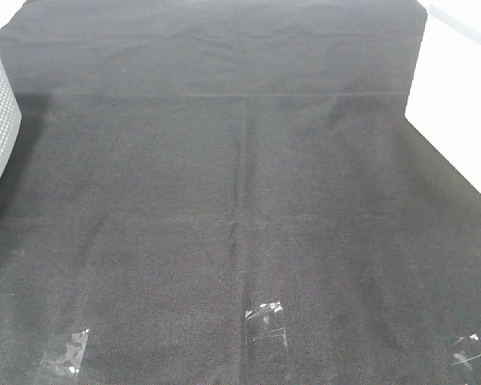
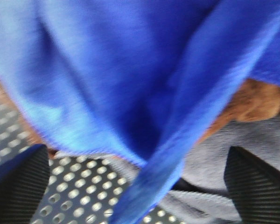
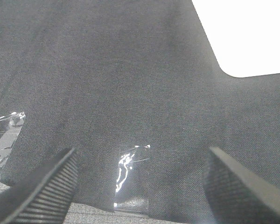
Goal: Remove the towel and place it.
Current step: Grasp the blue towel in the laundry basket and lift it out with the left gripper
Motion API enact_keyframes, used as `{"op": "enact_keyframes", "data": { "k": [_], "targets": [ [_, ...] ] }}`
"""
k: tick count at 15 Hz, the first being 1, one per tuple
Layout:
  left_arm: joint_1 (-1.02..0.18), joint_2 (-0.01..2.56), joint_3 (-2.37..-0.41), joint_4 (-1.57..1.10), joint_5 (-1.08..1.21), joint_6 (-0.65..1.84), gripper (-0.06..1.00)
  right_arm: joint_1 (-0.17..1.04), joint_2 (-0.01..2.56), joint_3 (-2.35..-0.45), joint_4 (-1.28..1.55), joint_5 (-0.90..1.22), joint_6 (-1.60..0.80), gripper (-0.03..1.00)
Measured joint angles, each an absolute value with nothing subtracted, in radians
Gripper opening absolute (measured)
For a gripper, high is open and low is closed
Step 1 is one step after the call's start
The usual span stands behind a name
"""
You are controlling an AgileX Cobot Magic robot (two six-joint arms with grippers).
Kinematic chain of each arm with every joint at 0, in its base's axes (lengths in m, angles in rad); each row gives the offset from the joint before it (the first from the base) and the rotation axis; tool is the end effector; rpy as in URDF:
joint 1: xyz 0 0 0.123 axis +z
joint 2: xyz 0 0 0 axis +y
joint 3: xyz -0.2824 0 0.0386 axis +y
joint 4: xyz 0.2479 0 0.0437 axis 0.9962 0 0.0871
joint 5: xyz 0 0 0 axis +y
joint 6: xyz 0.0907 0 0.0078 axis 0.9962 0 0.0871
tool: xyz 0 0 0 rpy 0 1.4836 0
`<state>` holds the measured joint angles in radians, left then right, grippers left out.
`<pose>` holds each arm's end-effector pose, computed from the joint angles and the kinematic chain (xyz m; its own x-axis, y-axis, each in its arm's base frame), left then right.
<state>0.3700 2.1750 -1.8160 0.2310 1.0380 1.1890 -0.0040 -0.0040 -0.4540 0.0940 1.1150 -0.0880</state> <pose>0.4257 0.1844 0.2013 -0.6235 0.7736 0.1134 0.7620 0.5688 0.3096 -0.0031 0.0077 0.2604 -0.5343 -0.0442 -0.8441 -0.0920 0.9957 0.0061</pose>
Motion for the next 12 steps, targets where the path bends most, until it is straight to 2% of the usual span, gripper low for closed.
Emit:
{"op": "enact_keyframes", "data": {
  "k": [1,2,5,6,8,12],
  "targets": [
    [0.37,2.176,-1.816,0.226,1.042,1.195,0.86,-0.004,-0.004,-0.454,0.094,1.115,-0.088,0.72],
    [0.37,2.176,-1.817,0.226,1.042,1.198,0.74,-0.004,-0.004,-0.454,0.094,1.115,-0.088,0.72],
    [0.37,2.176,-1.817,0.225,1.045,1.181,0.28,-0.004,-0.004,-0.454,0.094,1.115,-0.088,0.72],
    [0.37,2.176,-1.817,0.225,1.045,1.17,0.18,-0.004,-0.004,-0.454,0.094,1.115,-0.088,0.72],
    [0.37,2.176,-1.817,0.222,1.045,1.162,0.12,-0.004,-0.004,-0.454,0.094,1.115,-0.088,0.72],
    [0.37,2.176,-1.817,0.22,1.047,1.141,0.08,-0.004,-0.004,-0.454,0.094,1.115,-0.088,0.72]
  ]
}}
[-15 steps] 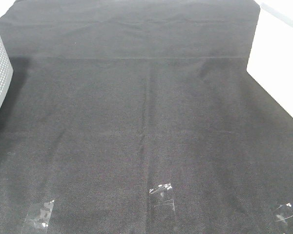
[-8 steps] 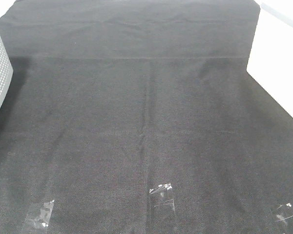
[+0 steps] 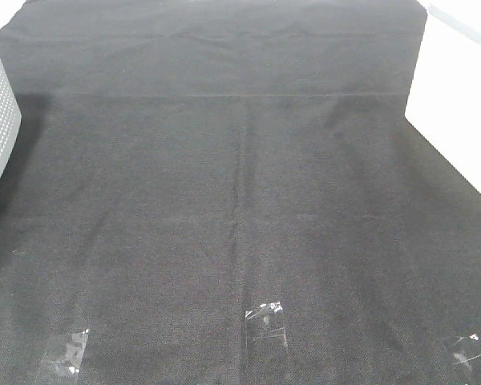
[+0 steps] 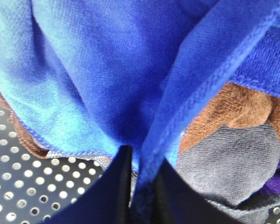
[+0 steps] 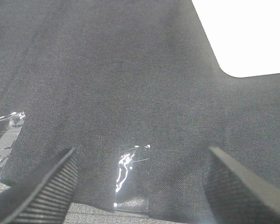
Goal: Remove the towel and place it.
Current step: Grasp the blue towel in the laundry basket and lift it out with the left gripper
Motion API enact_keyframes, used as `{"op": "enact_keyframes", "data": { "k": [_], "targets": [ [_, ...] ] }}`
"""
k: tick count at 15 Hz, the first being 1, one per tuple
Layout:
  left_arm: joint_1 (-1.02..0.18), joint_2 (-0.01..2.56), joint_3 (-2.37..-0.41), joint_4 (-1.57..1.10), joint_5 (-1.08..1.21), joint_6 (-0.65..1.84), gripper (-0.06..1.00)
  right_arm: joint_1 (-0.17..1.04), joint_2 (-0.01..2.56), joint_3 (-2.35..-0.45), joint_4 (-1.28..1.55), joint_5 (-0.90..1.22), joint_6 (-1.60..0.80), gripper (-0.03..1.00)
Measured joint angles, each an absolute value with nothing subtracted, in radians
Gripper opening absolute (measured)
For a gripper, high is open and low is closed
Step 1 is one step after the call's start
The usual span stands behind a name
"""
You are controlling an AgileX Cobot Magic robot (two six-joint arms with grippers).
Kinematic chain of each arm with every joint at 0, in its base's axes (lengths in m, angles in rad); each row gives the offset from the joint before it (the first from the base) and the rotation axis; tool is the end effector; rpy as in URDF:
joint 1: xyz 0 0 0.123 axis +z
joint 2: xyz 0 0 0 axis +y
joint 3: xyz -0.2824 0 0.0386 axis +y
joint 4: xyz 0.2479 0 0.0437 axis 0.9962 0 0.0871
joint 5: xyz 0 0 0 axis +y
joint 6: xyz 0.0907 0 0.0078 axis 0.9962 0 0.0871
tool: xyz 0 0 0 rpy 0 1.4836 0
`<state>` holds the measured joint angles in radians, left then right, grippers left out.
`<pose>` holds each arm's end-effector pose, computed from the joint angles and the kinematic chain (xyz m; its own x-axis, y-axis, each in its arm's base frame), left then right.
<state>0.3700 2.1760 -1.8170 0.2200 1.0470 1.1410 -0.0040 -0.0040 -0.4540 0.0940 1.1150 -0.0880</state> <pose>0.4254 0.1835 0.2007 -0.6626 0.7433 0.0921 0.7296 0.6127 0.3037 -0.0031 0.0077 0.2604 -0.5343 -0.0442 -0.8441 -0.0920 0.9957 0.0061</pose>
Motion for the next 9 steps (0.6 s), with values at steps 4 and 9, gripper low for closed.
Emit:
{"op": "enact_keyframes", "data": {
  "k": [4,9],
  "targets": [
    [0.368,2.166,-1.877,0.222,1.115,1.136,0.0,-0.004,-0.004,-0.454,0.094,1.115,-0.088,0.72],
    [0.315,2.037,-2.019,0.234,1.147,1.059,0.0,-0.004,-0.004,-0.454,0.094,1.115,-0.088,0.72]
  ]
}}
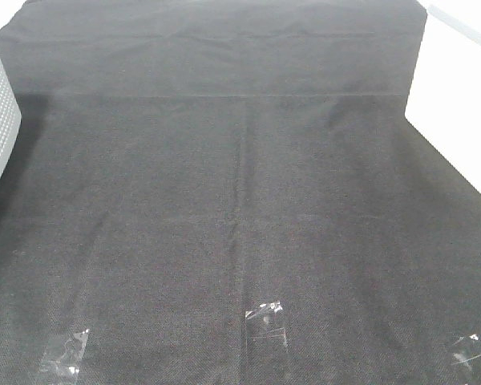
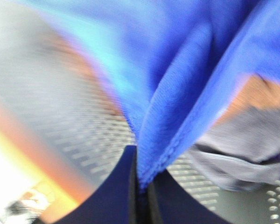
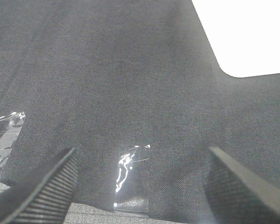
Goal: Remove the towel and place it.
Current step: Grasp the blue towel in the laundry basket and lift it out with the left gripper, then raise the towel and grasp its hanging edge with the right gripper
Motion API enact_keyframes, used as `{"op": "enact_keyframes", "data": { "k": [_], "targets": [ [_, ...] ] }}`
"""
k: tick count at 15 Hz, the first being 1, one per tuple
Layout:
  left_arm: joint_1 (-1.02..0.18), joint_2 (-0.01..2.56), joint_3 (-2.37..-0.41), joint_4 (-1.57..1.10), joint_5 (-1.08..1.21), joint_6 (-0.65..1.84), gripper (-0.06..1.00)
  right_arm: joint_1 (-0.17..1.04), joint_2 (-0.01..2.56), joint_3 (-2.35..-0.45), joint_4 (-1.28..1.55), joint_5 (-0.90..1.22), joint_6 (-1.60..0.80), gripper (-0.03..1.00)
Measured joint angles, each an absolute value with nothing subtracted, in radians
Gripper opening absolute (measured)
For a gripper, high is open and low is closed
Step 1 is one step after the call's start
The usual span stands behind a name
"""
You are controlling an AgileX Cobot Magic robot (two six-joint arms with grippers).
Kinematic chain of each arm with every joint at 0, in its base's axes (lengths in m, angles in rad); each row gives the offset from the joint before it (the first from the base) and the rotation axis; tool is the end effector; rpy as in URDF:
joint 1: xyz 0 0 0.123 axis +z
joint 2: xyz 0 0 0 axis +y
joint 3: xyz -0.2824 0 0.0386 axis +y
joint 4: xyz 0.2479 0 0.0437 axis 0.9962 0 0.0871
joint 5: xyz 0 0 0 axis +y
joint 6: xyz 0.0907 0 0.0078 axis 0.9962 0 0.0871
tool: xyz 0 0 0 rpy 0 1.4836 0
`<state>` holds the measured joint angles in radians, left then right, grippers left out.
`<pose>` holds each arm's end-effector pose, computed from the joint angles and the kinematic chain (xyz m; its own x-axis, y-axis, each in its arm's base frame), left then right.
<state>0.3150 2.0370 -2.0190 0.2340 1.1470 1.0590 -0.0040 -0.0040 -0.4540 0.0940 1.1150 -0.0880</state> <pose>0.4246 0.1586 0.3191 -0.7011 0.7127 -0.0246 0.6016 0.6096 0.5162 -0.0031 0.0077 0.2604 -0.5343 -0.0442 -0.8441 -0.0920 0.9957 0.0061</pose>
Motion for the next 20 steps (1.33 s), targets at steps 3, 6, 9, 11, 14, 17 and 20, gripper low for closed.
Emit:
{"op": "enact_keyframes", "data": {
  "k": [3,6,9,11,14,17,20],
  "targets": [
    [0.262,1.935,-2.053,0.238,1.149,0.991,0.0,-0.004,-0.004,-0.454,0.094,1.115,-0.088,0.72],
    [0.197,1.834,-2.054,0.272,1.149,0.984,0.0,-0.004,-0.004,-0.454,0.094,1.115,-0.088,0.72],
    [0.149,1.744,-2.054,0.321,1.115,0.975,0.0,-0.004,-0.004,-0.454,0.094,1.115,-0.088,0.72],
    [0.11,1.684,-2.054,0.349,1.073,0.948,0.0,-0.004,-0.004,-0.454,0.094,1.115,-0.088,0.72],
    [0.02,1.584,-2.054,0.369,1.017,0.939,0.0,-0.004,-0.004,-0.454,0.094,1.115,-0.088,0.72],
    [-0.099,1.519,-2.054,0.369,0.989,0.939,0.0,-0.004,-0.004,-0.454,0.094,1.115,-0.088,0.72],
    [-0.254,1.494,-2.054,0.369,0.989,0.962,0.0,-0.004,0.009,-0.459,0.129,1.092,-0.097,0.72]
  ]
}}
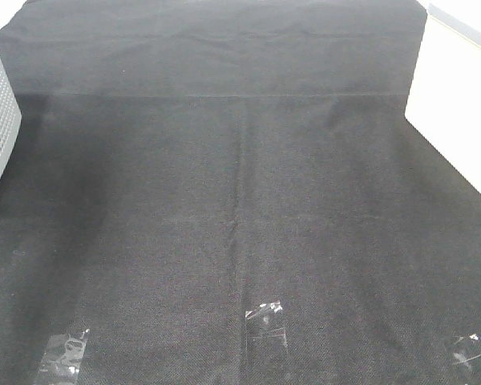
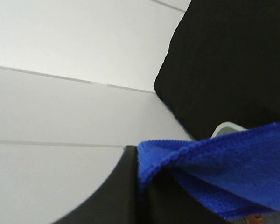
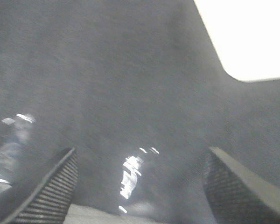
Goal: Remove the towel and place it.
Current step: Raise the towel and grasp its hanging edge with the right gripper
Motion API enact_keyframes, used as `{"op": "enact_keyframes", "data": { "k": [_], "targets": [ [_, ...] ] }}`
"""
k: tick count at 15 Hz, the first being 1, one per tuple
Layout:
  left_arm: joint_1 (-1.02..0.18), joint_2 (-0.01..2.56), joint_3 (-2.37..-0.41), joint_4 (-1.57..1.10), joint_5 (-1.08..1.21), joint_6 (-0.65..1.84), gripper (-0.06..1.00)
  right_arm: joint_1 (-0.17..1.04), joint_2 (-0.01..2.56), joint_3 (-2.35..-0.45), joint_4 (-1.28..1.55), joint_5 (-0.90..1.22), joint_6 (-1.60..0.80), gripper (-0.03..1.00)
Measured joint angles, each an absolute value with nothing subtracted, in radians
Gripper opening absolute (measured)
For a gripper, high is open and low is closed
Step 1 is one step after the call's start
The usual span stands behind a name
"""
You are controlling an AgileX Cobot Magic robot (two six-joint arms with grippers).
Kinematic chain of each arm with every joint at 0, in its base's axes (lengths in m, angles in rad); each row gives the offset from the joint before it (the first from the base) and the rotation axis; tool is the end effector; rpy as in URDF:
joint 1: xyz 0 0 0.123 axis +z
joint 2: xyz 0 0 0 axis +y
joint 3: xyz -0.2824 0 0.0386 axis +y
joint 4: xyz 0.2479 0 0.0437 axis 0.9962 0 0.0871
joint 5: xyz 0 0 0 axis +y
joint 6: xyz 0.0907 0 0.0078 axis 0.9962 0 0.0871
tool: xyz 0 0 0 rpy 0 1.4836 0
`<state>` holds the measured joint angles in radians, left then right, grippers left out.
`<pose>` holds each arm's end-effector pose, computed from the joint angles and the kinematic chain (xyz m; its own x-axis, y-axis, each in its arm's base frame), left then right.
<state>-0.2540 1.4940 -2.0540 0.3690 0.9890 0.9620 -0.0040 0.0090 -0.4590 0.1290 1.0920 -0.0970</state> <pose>0.2840 -0.0454 0.5497 -0.1498 0.9465 -0.2859 0.2566 0.3165 0.9132 -0.0008 0.0104 0.2638 -0.5200 -0.0350 -0.8534 -0.1128 0.9932 0.0280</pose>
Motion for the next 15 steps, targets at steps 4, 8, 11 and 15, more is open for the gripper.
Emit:
{"op": "enact_keyframes", "data": {
  "k": [4,8,11,15],
  "targets": [
    [-0.47,1.497,-2.054,0.369,0.951,1.099,0.0,-0.004,0.239,-0.475,0.497,0.846,-0.431,0.72],
    [-0.632,1.552,-2.054,0.369,0.916,1.195,0.0,-0.004,0.589,-0.475,1.038,0.734,-1.109,0.72],
    [-0.728,1.59,-2.054,0.368,0.916,1.205,0.0,-0.004,0.876,-0.477,1.42,0.755,-1.618,0.72],
    [-0.804,1.615,-2.054,0.367,0.913,1.215,0.0,-0.004,1.192,-0.478,1.718,0.928,-2.069,0.76]
  ]
}}
